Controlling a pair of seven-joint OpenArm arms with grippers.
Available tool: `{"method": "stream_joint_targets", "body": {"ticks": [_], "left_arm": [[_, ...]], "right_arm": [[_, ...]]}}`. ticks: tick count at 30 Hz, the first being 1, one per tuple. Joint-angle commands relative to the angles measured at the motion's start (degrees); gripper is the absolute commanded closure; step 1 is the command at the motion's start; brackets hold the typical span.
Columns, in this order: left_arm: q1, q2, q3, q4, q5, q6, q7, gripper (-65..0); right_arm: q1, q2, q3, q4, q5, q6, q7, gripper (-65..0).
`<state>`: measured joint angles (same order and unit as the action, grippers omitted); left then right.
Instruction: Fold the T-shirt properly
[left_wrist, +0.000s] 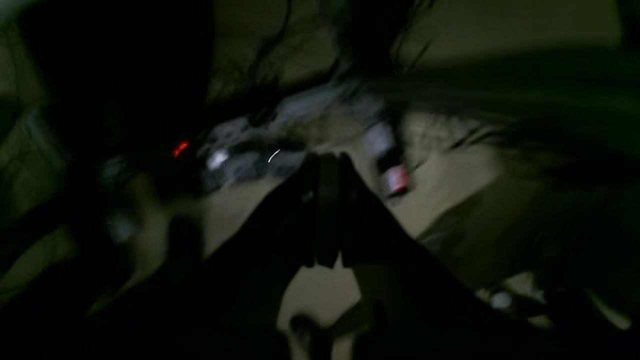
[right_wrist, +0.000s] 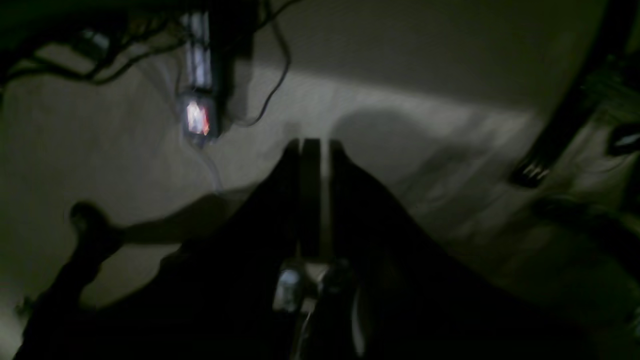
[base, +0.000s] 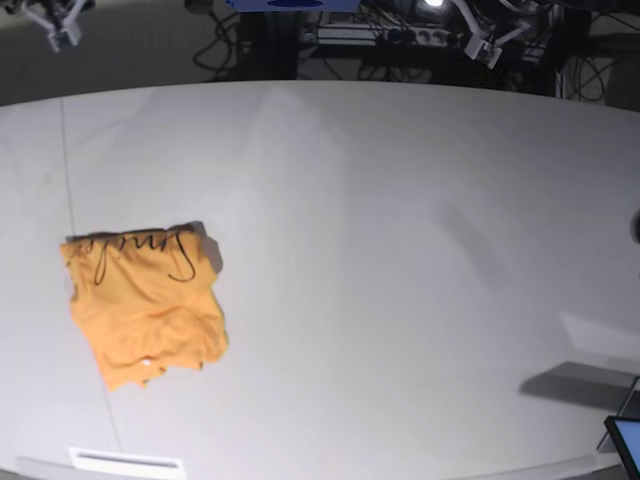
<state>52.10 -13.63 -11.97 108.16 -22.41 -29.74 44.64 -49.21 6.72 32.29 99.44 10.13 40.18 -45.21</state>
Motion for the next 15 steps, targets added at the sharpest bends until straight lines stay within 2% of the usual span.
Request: {"method": "stream_joint_targets", "body": {"ticks": [1,7,13,15], "left_arm": [[-0.4,0.3,0.0,-0.7,0.5,-0.1,-0.6,0.0],[-5.4,0.9,2.7,-11.2,4.6,-0.3,-0.8,0.0],[-12.4,2.2,8.1,-22.5,10.9,-0.1,-1.2,0.0],[-14.7,2.3,9.5,-27.1,12.8,0.0,-4.0,0.0]], "right_arm": [[0.1,0.1,-0.5,-1.9,-2.1,-0.2,1.6,-3.3],[6.6,-0.7,-4.5,-21.0,-12.6,-0.2,11.7,-3.3],[13.4,-0.2,-7.0,-37.8,-17.0,-0.2,20.5,-3.3],[15.2,-0.2,-7.4,-43.0,-17.5,-0.2,23.4,-3.3]]}}
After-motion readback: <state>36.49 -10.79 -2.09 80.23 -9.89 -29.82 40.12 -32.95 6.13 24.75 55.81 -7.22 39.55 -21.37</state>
